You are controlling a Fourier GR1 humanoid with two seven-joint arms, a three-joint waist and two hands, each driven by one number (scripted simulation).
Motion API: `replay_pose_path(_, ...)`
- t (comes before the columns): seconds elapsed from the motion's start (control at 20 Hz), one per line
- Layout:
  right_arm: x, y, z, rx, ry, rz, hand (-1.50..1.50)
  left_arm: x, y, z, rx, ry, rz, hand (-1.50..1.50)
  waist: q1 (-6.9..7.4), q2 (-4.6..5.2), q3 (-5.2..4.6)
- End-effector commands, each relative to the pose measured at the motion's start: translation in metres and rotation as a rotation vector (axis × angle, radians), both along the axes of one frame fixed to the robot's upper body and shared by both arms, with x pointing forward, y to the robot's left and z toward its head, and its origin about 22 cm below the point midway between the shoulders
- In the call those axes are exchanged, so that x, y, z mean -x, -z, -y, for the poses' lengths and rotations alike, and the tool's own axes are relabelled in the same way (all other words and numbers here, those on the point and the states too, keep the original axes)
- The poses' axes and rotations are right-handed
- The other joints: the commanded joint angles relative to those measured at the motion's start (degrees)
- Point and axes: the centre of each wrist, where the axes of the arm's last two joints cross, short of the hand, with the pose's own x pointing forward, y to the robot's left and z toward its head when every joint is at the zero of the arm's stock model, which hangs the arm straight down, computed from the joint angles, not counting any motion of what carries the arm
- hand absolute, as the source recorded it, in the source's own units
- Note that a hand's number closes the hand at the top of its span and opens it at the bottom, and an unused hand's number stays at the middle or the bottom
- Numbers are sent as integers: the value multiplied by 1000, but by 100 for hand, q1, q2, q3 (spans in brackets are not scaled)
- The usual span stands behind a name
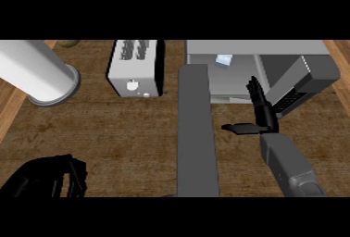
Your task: Pick up the milk, place it into the microwave and close the microwave
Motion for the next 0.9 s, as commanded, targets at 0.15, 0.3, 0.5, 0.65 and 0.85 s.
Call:
replay_pose_path(0.15,29,17,12,-5,-33,0,-150,-15,3,39,-55,91,19,150,-128,-48,-11)
replay_pose_path(0.3,68,40,30,-12,-1,-8,-150,-27,8,45,-73,83,26,150,-215,-64,-17)
replay_pose_path(0.5,91,40,55,-18,47,-4,-150,-35,9,89,-112,112,51,150,-152,-32,-10)
replay_pose_path(0.65,130,55,56,-19,32,-14,-150,-49,9,106,-173,175,78,150,-230,-40,-13)
replay_pose_path(0.85,134,28,87,-10,18,6,-150,-76,29,137,-211,239,26,150,-224,-19,-15)
